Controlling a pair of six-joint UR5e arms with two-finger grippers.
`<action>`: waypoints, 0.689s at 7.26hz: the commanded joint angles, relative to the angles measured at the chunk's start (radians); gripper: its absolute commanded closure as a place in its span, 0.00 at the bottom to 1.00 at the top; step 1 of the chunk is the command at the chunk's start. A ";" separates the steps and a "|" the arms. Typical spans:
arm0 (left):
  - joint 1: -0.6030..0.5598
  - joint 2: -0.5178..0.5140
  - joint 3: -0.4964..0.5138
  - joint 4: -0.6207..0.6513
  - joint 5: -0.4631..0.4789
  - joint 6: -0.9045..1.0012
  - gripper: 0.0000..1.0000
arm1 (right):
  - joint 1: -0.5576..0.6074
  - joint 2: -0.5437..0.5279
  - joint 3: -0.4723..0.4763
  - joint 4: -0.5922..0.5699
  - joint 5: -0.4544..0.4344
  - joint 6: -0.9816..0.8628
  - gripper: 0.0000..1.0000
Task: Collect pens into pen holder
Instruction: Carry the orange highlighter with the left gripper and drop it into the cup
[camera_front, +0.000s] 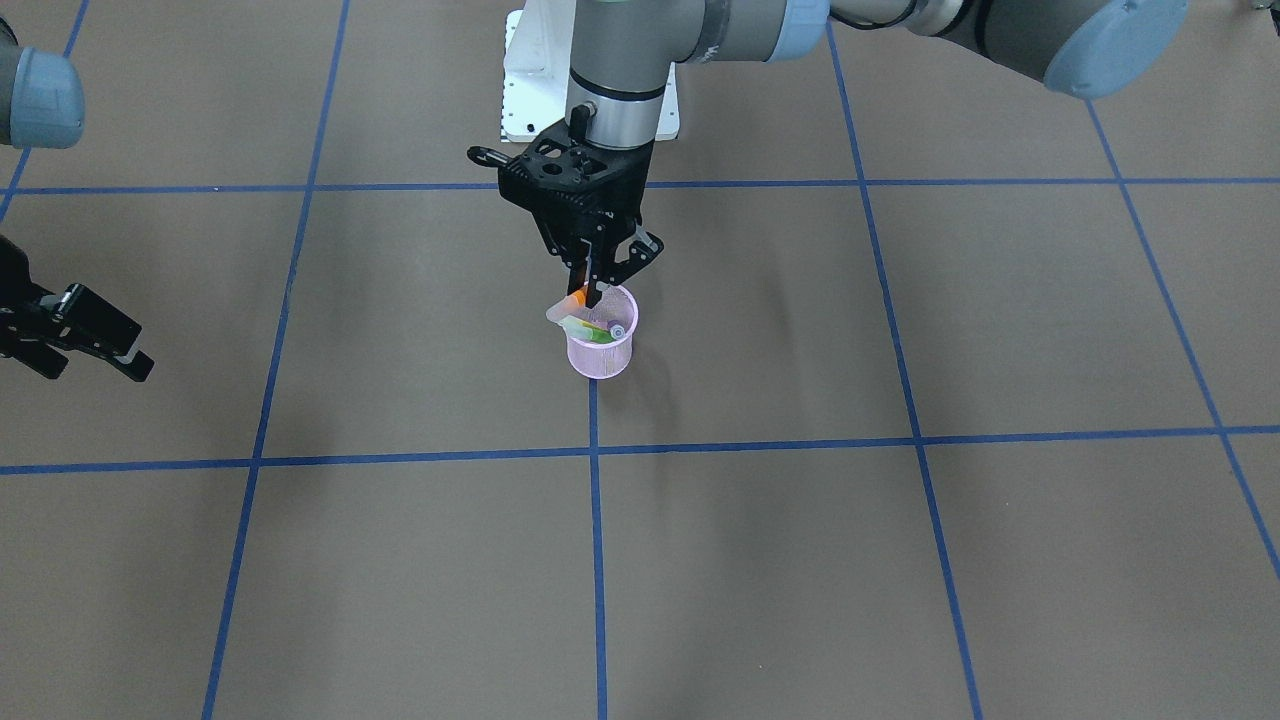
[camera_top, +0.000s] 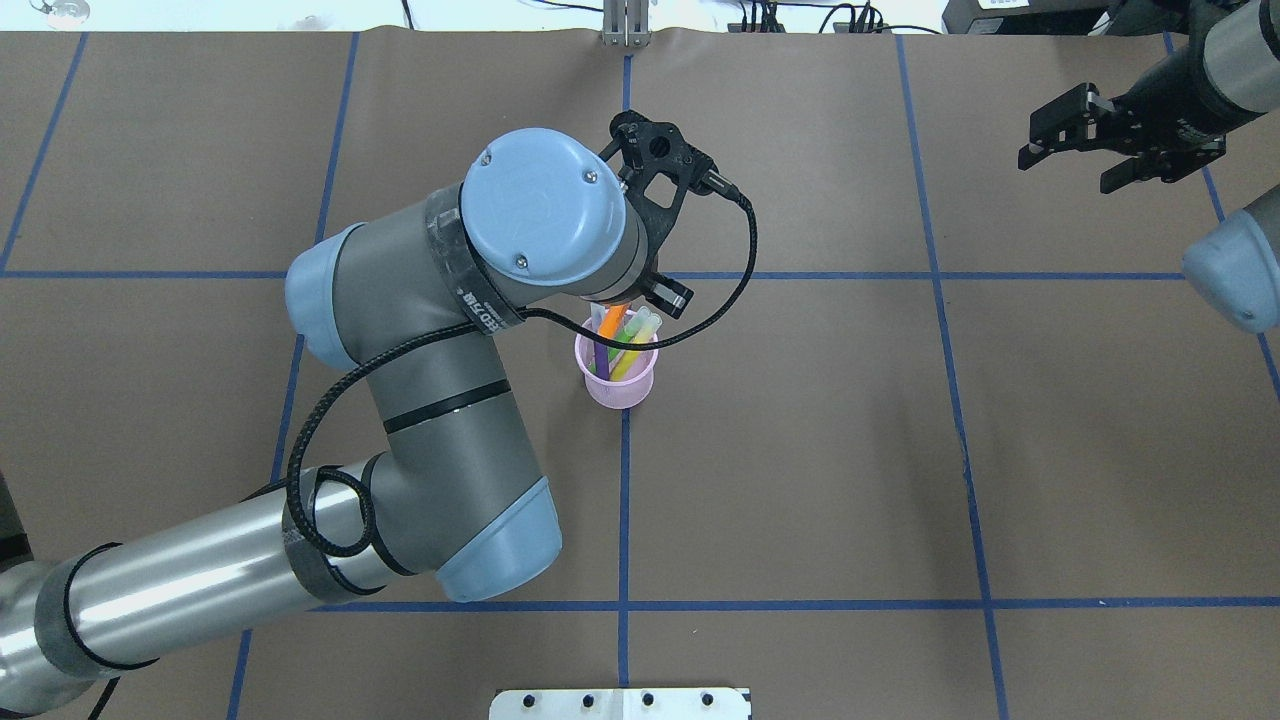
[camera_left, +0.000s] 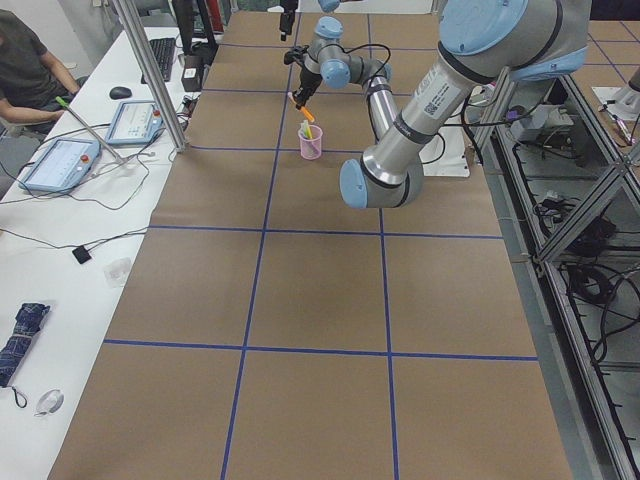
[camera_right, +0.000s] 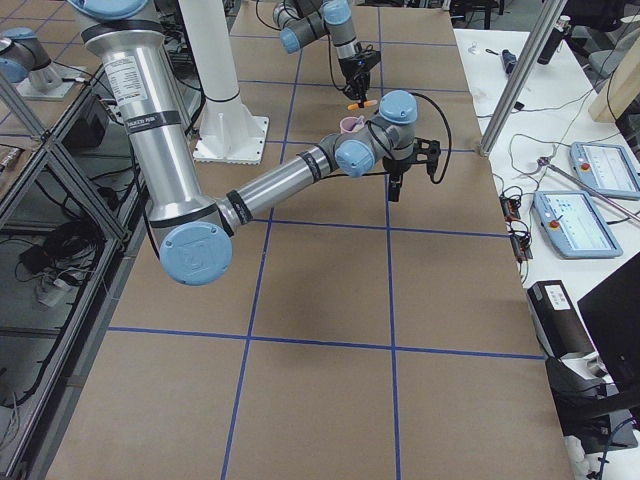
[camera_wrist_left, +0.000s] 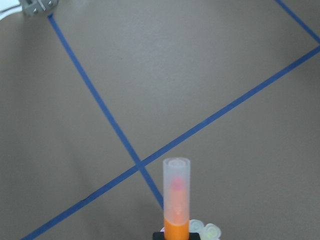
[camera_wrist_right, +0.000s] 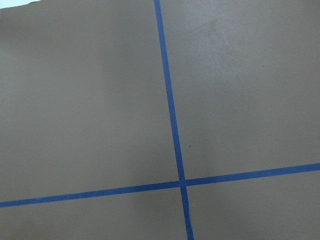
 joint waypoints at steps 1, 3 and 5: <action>0.025 0.017 0.002 -0.010 0.021 0.004 1.00 | 0.000 -0.004 0.001 0.000 -0.002 0.001 0.01; 0.025 0.017 0.011 -0.031 0.021 0.005 0.98 | 0.000 -0.002 -0.005 0.000 -0.010 0.000 0.01; 0.025 0.017 0.017 -0.042 0.022 0.007 0.42 | 0.000 -0.002 -0.007 -0.001 -0.013 0.000 0.01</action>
